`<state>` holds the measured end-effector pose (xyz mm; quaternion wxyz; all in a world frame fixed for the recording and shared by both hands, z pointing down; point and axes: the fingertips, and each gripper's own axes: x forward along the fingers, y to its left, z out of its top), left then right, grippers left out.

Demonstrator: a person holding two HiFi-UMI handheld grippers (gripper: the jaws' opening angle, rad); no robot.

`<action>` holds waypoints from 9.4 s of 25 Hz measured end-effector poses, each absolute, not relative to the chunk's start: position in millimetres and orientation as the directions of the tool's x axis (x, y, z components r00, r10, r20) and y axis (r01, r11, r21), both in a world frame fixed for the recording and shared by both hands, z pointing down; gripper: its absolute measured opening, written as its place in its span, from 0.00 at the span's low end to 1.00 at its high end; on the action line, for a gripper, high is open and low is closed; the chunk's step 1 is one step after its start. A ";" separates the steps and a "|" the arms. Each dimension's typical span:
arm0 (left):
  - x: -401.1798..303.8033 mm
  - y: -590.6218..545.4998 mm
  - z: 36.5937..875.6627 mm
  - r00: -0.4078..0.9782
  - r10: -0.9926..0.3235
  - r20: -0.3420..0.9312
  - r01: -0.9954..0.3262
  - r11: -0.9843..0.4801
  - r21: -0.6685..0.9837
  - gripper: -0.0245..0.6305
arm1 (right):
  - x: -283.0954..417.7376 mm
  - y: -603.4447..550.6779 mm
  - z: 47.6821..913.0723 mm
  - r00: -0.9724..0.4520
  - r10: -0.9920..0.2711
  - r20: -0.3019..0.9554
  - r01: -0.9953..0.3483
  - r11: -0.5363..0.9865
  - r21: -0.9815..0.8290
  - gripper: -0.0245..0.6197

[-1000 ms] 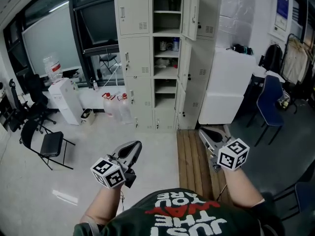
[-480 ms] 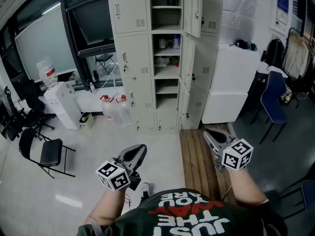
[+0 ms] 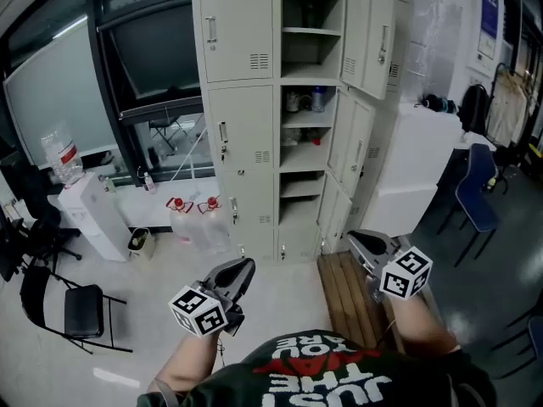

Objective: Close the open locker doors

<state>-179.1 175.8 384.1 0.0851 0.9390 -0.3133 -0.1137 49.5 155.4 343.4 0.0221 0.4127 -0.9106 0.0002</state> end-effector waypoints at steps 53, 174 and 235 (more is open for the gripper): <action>44.9 -175.7 132.9 0.801 -0.518 -0.301 -0.544 -0.839 -0.004 0.05 | 256.5 -163.3 80.5 -0.625 -0.756 -0.192 -0.780 0.598 0.183 0.10; -224.2 -299.3 98.2 0.718 -0.628 -0.301 -0.653 -0.757 0.024 0.05 | -14.9 -478.1 -67.5 -0.562 -0.817 -0.128 -0.824 0.539 0.176 0.14; -14.8 -212.4 201.2 0.849 -0.498 -0.179 -0.500 -0.865 0.036 0.05 | 148.2 -198.7 127.6 -0.686 -0.708 -0.169 -0.724 0.686 0.070 0.14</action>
